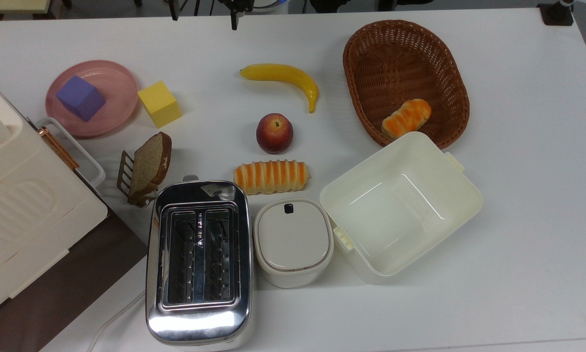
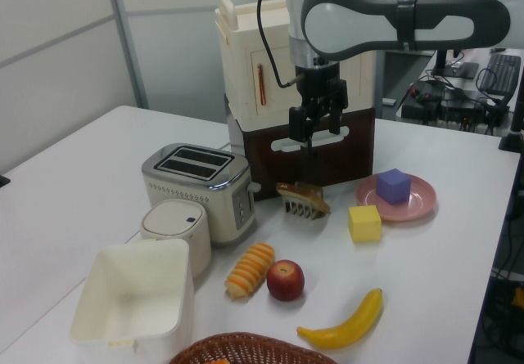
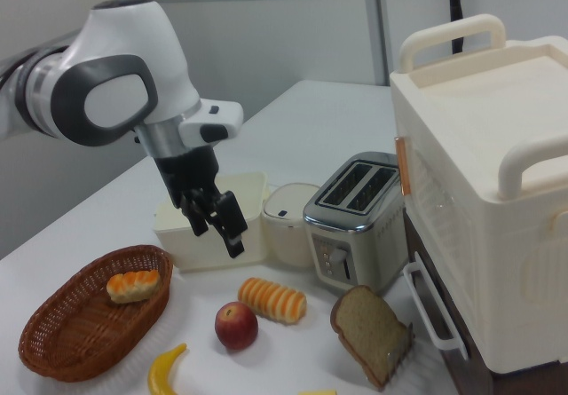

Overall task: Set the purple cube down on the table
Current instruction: 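Move the gripper from above the table toward the pink plate, then lower the open gripper over the purple cube on the pink plate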

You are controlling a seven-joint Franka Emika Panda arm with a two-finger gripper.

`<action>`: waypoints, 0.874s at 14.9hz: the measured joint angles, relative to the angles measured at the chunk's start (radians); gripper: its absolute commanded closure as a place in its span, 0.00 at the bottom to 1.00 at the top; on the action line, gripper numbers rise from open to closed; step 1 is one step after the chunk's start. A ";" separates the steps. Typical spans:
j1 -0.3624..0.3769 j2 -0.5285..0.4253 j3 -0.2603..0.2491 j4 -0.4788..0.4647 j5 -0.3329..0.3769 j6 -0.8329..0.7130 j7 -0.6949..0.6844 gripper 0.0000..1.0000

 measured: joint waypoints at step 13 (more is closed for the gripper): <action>-0.274 -0.013 -0.109 -0.287 -0.021 0.411 0.017 0.00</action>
